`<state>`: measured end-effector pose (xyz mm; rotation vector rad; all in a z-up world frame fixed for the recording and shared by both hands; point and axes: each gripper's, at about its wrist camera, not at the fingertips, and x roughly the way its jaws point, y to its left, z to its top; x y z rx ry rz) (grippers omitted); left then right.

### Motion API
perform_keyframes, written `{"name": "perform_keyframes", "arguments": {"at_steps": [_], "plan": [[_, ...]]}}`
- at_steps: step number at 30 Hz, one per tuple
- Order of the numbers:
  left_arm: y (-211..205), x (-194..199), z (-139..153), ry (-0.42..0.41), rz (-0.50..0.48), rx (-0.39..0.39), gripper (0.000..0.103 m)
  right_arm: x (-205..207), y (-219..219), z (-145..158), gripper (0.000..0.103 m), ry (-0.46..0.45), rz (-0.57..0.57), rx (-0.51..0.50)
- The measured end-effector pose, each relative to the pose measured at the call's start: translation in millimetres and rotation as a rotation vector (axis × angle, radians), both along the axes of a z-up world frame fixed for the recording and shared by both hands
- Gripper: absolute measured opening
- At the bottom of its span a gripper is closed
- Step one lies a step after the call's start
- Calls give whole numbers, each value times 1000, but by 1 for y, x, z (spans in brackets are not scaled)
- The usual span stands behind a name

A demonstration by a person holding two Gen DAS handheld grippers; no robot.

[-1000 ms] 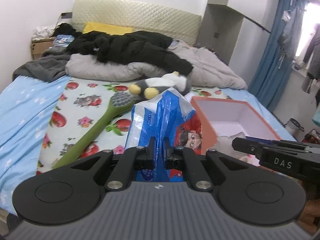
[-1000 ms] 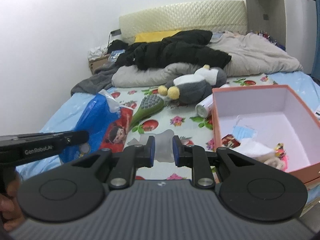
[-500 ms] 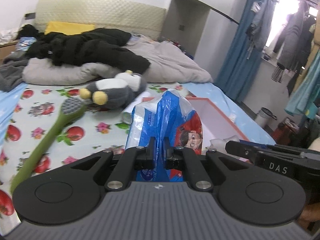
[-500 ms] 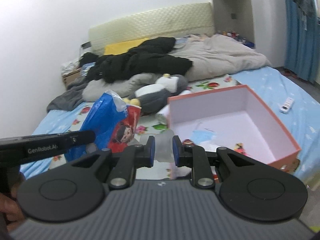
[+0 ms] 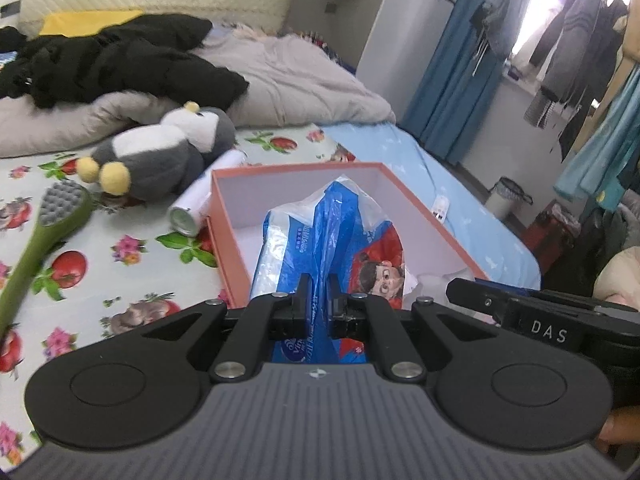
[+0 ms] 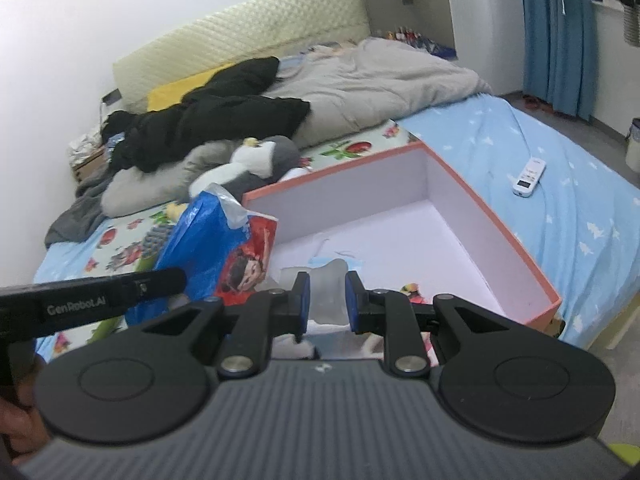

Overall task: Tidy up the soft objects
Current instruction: 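Open the right gripper dropping the clear piece while the left drops the packet into the box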

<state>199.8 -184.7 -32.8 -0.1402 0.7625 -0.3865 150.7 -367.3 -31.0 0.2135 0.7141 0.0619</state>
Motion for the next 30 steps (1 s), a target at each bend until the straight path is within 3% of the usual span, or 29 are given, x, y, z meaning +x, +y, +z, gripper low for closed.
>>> {"name": "perform_keyframes", "arguments": {"at_steps": [11,19,24,30], "plan": [[-40,111,-56,114,-7,49,8,86,-28,-53,22,102,14,23],[-63,162,-98,184,-43,88,9,126,-36,-86,27,175,0,38],[-61,177,-108,228,-35,72,42,135,-38,-96,32,214,-17,55],[-52,168,-92,200,-34,73,43,130,-34,-78,32,172,-10,63]]}}
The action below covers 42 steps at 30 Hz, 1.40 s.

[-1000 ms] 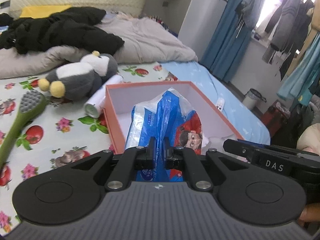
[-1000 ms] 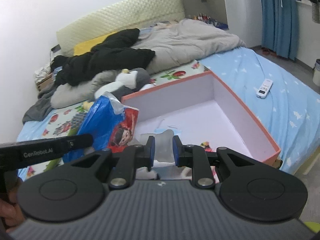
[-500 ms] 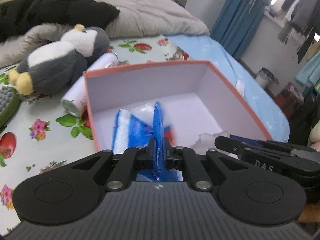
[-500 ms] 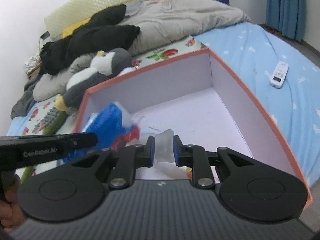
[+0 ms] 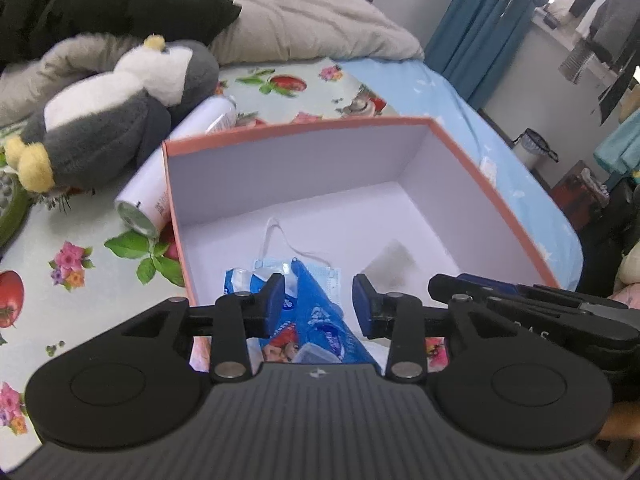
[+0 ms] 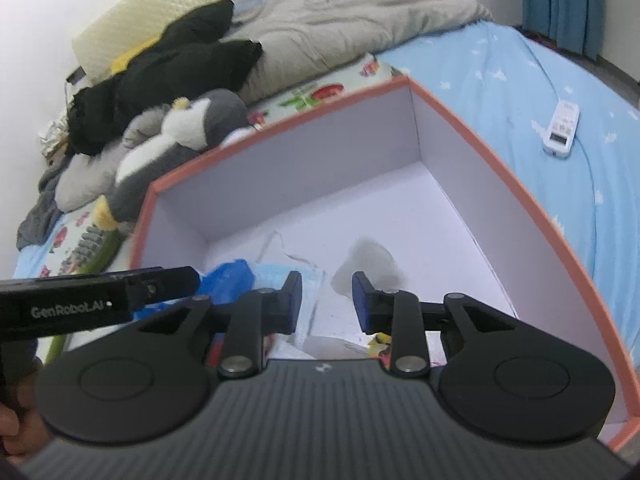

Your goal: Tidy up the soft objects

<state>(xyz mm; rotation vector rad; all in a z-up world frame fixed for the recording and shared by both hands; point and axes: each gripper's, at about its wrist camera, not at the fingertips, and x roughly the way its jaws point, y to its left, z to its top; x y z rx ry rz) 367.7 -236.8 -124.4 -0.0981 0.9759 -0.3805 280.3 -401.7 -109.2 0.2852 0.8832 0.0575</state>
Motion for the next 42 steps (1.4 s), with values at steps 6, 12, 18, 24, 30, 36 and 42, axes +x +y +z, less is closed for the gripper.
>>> {"name": "perform_keyframes", "arguments": {"at_steps": [6,12,18,24,30,36,42], "plan": [[9,-33,43,-73,-16,-20,43,-30,7,42,32,-80,-3,-11],[24,-80,91,-141,-37,-51,43,-72,18,85,32,-148,-18,-28],[37,-129,135,-225,-50,-65,43,-114,28,119,32,-219,-35,-21],[50,-178,168,-280,-62,-89,43,-153,39,143,32,-250,-31,-29],[68,-221,192,-332,-62,-105,43,-184,54,161,32,-282,-13,-70],[87,-262,189,-332,-61,-111,43,-212,65,153,32,-283,-9,-47],[101,-295,180,-326,-35,-116,43,-246,74,144,31,-265,-18,-77]]}}
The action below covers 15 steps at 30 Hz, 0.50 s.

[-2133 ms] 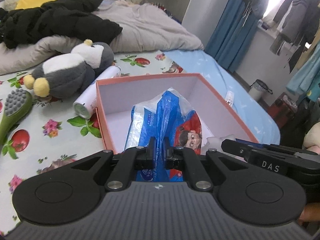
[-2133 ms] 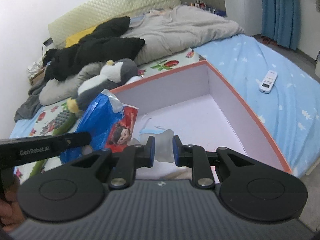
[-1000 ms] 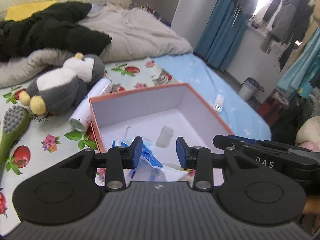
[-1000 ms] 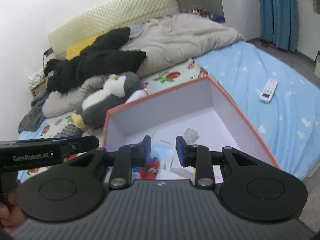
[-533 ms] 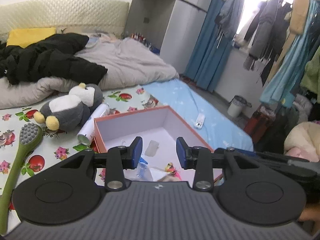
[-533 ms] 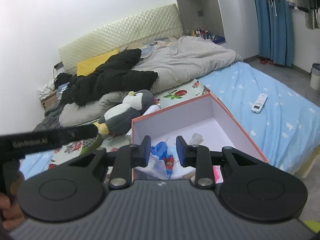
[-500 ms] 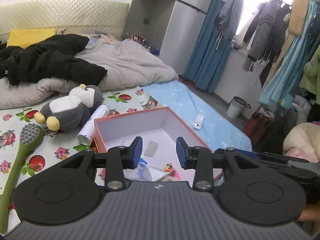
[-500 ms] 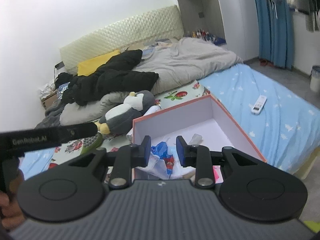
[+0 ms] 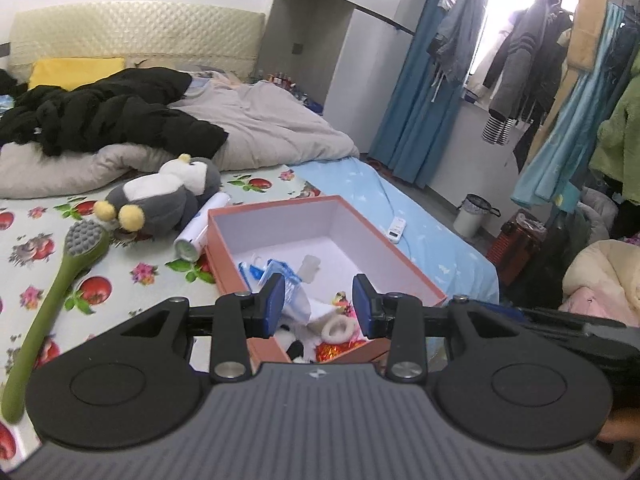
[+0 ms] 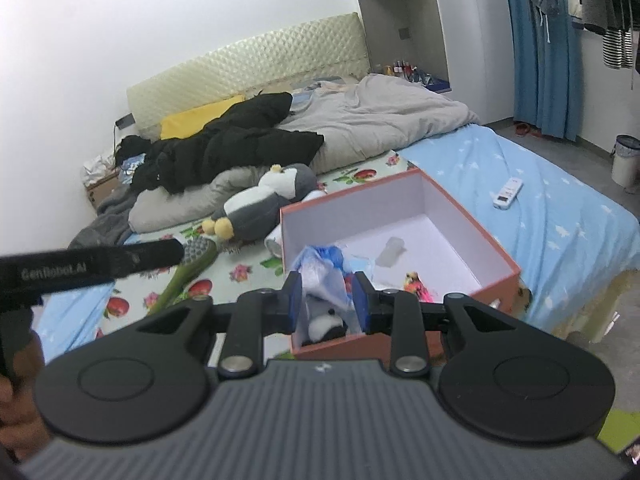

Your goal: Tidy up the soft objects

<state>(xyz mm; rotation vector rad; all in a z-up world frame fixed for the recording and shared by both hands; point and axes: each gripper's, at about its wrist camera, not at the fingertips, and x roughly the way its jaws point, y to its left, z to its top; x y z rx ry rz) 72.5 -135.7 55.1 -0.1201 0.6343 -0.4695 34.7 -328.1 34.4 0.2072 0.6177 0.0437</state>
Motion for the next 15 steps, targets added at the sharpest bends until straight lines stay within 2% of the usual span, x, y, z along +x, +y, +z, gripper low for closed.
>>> {"name": "perform_keyframes", "arguments": {"at_steps": [4,8,15], "plan": [[8,-21,-1,6,2,-20,43,-32,-7,-4,32,40,-20,-27],[11,-40,-4,-14,35,13,43,-51,-17,-7,32,44,-47,-11],[9,-55,-12,0,47,26,43,-50,-7,-3,32,12,-11,-56]]}}
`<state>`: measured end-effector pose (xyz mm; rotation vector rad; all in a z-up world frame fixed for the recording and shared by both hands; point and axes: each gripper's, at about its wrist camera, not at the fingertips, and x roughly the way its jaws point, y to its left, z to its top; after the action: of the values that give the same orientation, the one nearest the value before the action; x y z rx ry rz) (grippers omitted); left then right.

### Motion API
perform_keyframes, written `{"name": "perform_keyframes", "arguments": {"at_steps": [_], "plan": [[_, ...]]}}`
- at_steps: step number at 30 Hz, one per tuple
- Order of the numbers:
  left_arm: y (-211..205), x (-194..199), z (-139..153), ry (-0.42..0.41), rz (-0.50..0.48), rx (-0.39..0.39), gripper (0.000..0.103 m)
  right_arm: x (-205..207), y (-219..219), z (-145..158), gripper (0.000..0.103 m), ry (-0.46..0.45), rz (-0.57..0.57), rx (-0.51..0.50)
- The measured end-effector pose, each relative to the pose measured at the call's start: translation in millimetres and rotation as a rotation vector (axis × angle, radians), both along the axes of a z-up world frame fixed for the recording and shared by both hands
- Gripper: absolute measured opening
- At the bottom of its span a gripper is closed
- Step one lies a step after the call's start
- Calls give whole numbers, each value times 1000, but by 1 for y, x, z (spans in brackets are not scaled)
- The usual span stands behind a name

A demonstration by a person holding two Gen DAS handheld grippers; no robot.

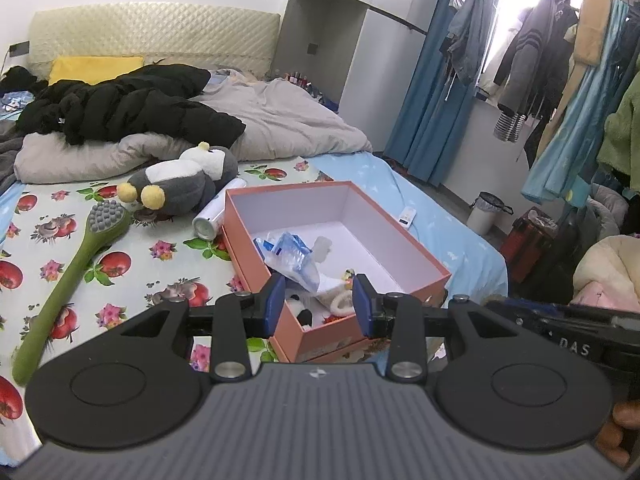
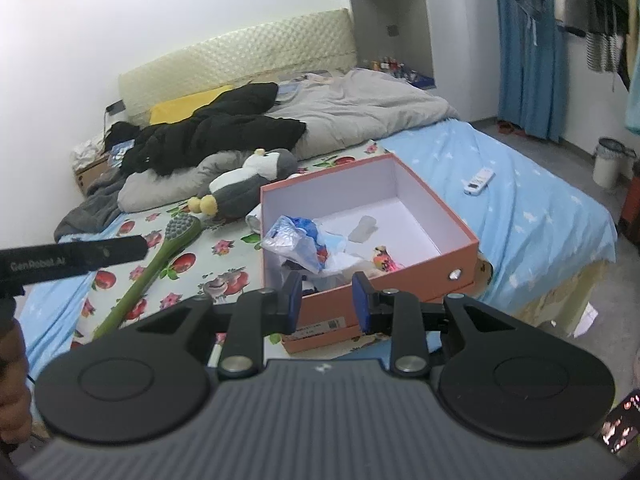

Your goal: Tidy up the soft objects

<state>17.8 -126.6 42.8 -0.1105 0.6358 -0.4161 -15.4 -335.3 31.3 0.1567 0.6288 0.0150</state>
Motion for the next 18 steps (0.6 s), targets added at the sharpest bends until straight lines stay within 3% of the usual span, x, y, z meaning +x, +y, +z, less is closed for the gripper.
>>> {"name": "perform_keyframes", "arguments": {"at_steps": [18], "plan": [[3,0,-12,36,18,4,43,6,12,-3,32,0,34,-20]]}}
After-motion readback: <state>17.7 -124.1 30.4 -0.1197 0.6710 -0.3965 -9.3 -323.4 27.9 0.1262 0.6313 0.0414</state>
